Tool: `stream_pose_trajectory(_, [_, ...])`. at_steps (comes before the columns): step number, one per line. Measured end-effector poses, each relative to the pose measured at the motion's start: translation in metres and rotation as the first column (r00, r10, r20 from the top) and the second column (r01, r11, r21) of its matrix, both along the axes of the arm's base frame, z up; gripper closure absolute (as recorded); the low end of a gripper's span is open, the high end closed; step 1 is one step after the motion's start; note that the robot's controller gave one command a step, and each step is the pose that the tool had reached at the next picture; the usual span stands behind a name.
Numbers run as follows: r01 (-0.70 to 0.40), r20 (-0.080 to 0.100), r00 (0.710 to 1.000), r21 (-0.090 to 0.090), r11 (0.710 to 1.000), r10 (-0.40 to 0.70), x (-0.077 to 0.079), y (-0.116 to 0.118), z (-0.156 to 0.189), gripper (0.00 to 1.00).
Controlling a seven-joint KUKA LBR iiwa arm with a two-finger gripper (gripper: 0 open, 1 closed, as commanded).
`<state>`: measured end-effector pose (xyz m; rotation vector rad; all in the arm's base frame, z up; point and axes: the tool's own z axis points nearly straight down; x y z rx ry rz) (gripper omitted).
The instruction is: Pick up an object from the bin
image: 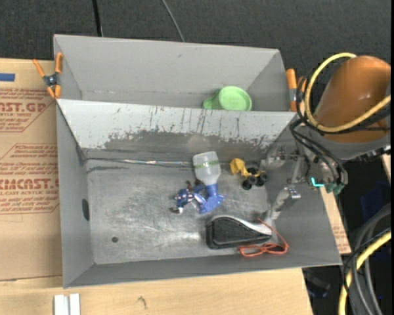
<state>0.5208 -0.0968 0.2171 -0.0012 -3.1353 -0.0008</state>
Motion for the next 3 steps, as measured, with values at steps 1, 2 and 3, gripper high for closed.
stream_pose_trajectory(1, [-0.001, 0.008, 1.000, -0.001, 1.000, 0.001, 0.002, 0.000, 0.004, 0.00])
stream_pose_trajectory(2, [-0.025, 0.016, 1.000, -0.002, 1.000, 0.025, -0.006, -0.009, -0.040, 0.00])
stream_pose_trajectory(3, [-0.061, 0.002, 0.998, 0.001, 0.998, 0.061, -0.016, -0.015, -0.077, 0.00])
